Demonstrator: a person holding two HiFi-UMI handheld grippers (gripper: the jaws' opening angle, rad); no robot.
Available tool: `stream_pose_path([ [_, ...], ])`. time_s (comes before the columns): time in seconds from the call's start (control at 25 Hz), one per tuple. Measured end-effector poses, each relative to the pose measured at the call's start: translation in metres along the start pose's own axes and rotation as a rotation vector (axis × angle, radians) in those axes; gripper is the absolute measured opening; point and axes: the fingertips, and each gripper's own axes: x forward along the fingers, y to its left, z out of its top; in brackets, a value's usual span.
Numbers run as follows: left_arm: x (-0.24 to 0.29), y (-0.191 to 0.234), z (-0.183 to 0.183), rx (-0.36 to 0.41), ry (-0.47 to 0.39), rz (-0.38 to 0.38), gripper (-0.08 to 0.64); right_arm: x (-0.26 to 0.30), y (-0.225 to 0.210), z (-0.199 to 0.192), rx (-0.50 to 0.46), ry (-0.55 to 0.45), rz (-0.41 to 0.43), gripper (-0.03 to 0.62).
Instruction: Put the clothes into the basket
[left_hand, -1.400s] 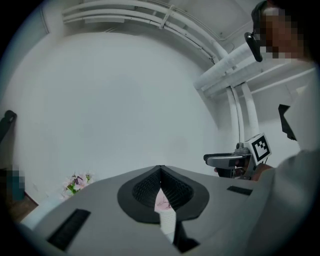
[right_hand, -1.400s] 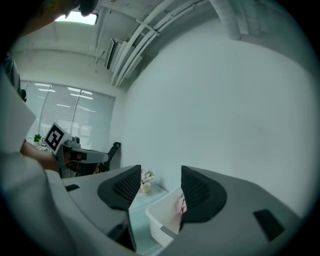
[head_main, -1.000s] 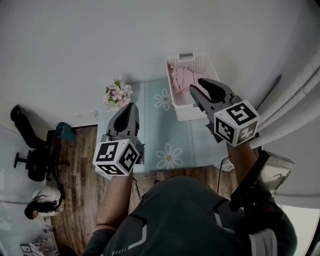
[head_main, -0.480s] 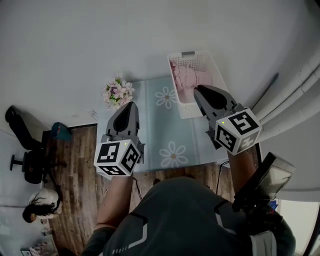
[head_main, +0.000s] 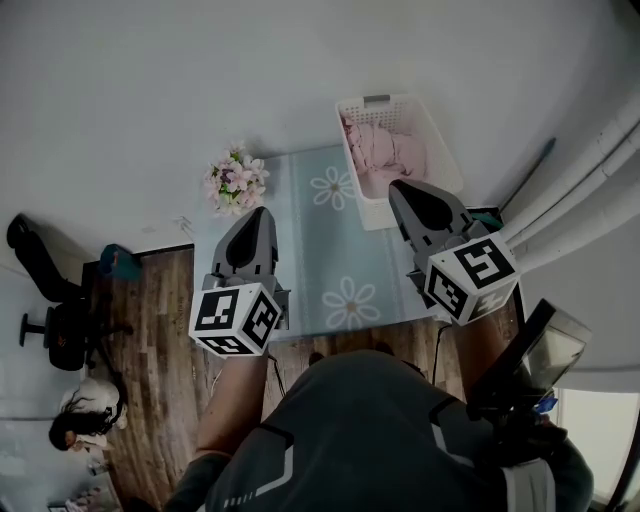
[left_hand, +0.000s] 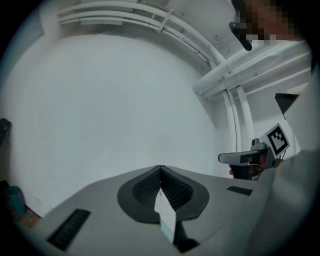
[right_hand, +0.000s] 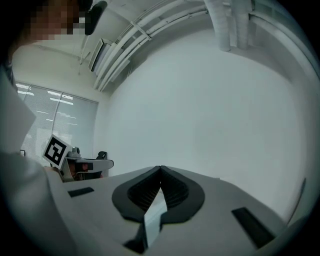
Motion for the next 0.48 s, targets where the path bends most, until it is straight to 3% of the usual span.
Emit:
stream_pose_path([
  [0.48,-0.0062,0.0108,-0.0006,-0.011,-0.003,0.019,0.002,-0.004,0.0001,-0.0043,0.016,-0.004,-0.02,0.015],
])
